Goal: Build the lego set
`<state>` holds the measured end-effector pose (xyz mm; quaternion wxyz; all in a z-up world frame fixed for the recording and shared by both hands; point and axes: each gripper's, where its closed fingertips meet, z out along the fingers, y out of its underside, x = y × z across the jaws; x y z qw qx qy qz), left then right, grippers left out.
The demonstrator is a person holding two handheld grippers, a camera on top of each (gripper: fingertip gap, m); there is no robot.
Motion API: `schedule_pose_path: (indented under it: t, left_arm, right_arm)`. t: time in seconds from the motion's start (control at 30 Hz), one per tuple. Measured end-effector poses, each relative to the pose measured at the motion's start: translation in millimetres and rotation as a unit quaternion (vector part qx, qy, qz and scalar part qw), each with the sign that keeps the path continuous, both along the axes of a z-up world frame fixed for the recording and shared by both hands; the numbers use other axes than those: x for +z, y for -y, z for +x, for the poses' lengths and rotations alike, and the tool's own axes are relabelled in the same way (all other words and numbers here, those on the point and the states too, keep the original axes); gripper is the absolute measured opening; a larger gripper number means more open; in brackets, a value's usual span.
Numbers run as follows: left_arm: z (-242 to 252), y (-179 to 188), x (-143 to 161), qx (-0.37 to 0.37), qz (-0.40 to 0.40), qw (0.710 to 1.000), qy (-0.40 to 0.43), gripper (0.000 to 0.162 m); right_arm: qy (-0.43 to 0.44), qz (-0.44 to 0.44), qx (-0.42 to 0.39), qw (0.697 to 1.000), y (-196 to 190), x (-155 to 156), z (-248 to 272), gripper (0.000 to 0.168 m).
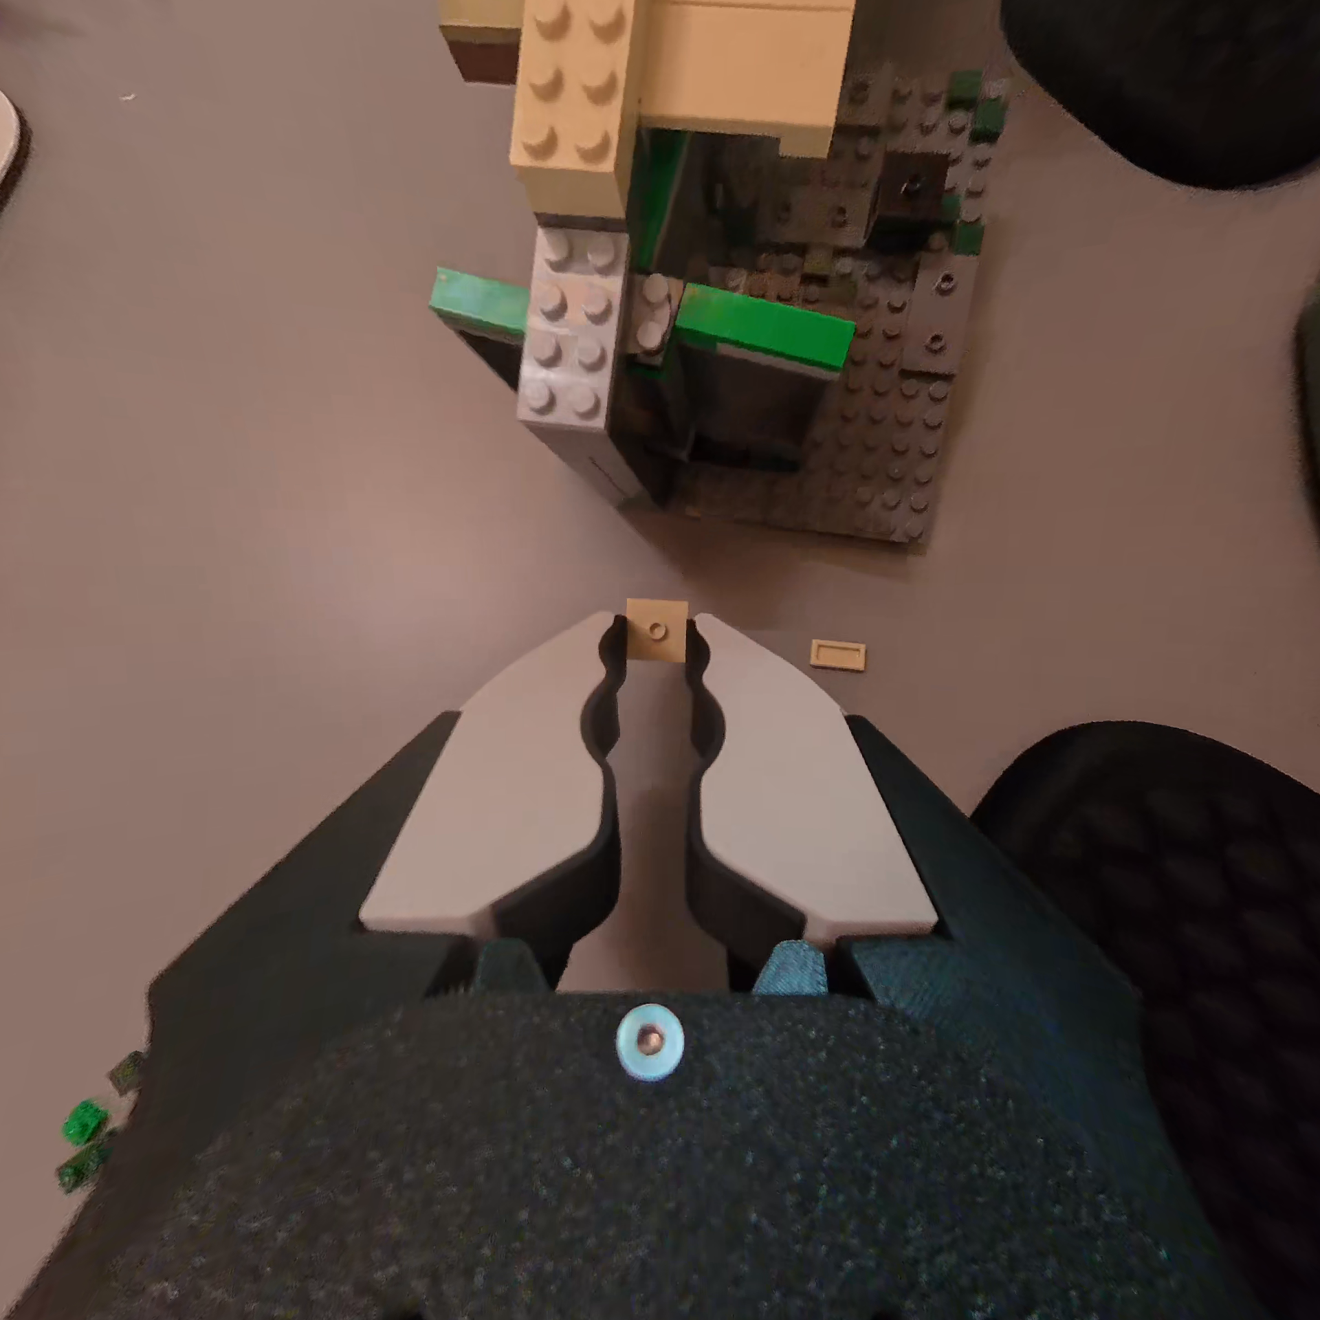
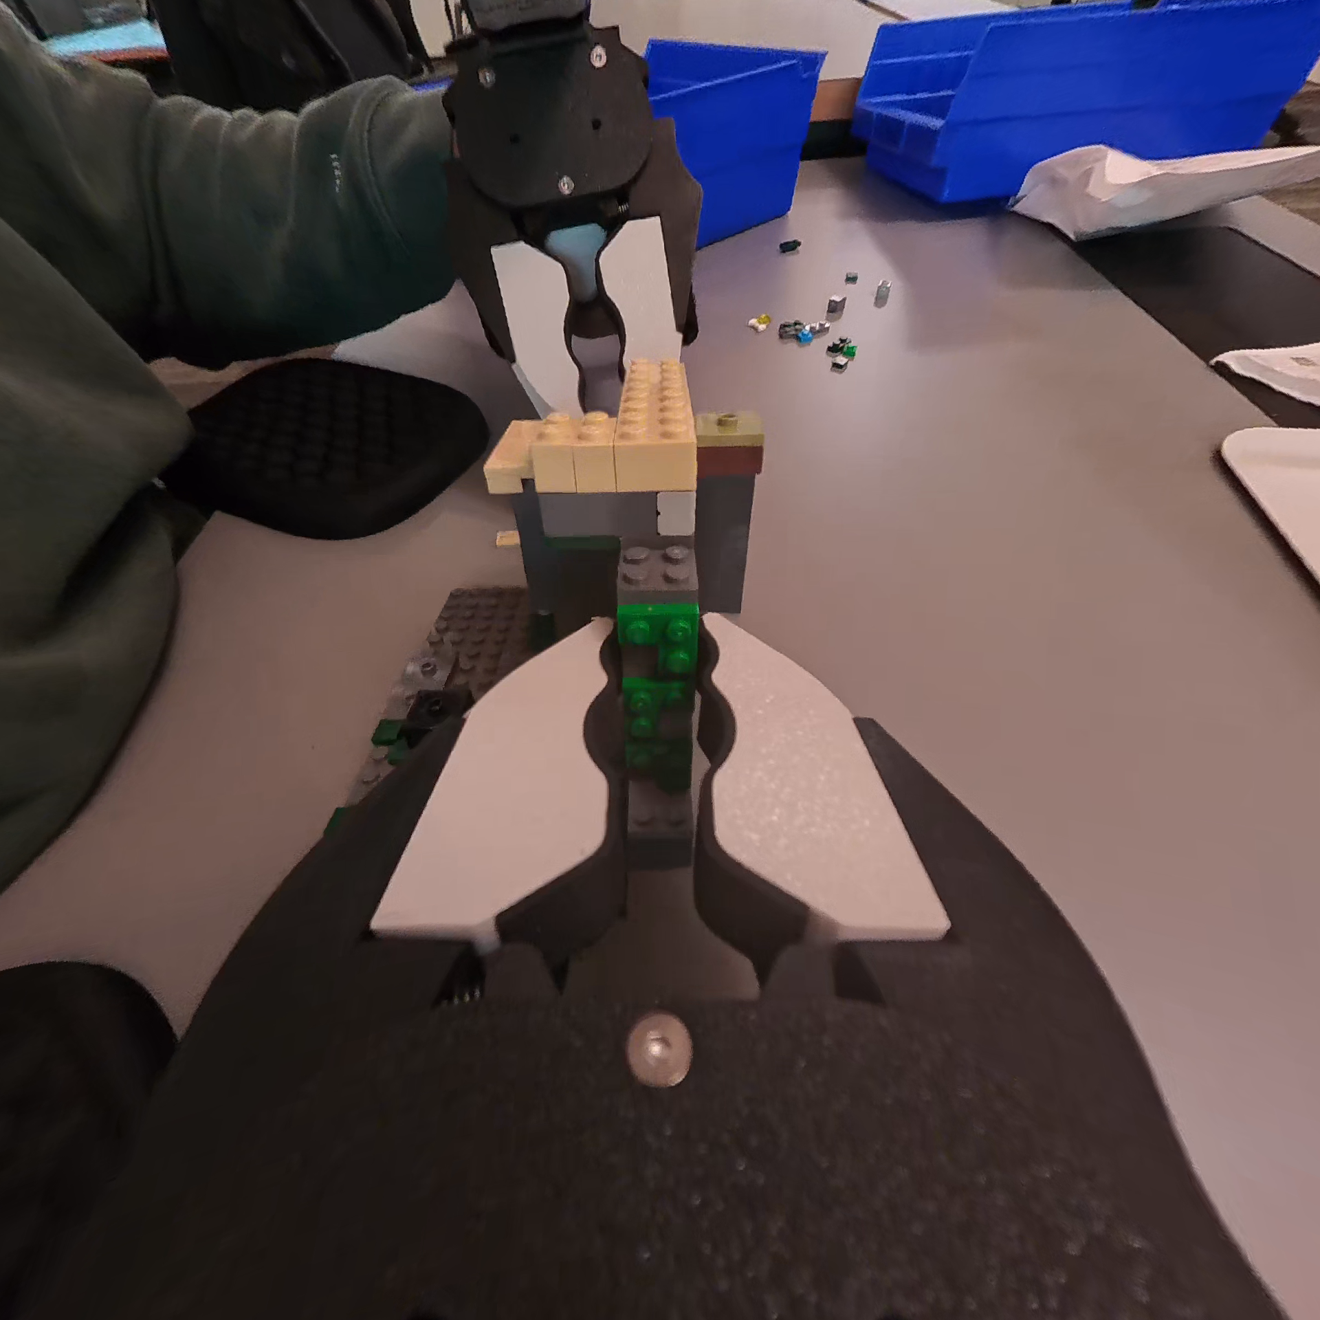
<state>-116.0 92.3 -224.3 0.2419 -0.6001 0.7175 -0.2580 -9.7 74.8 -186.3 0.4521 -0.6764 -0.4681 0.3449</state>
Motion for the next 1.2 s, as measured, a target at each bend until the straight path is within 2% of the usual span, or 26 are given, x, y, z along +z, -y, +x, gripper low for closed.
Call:
schedule_pose_path:
  t: [0.27,0.33,0.43,0.6,0.73,1.07,1.2]
  left_arm:
    - [-2,1,-12,-0.003,0.011,1.0,-0.024,0.016]
    - [1,2,-9,-0.005,0.007,1.0,-0.011,0.032]
    - [12,-1,3,0.001,-0.003,0.999,0.043,0.035]
    - [31,0,10,-0.015,-0.016,0.996,0.09,0.033]
    - [40,-1,12,-0.027,-0.012,0.995,0.098,0.018]
    - [41,-10,21,-0.026,-0.027,0.995,0.091,0.017]
    - [45,-18,14,-0.022,-0.043,0.995,0.084,0.017]
  right_arm:
    - [0.066,0.0,0.005,0.998,0,-21,-1,0.017]
    - [0.068,-0.001,0.004,0.998,1,-23,-1,0.017]
    - [0.069,0.001,0.003,0.998,1,-24,0,0.018]
    - [0.071,0.002,0.006,0.997,2,-24,0,0.018]
    - [0.07,-0.002,0.007,0.998,2,-24,0,0.017]
    - [0.064,-0.016,-0.002,0.998,-8,-17,1,0.017]
    - [0.075,-0.028,-0.006,0.997,-15,-23,5,0.017]
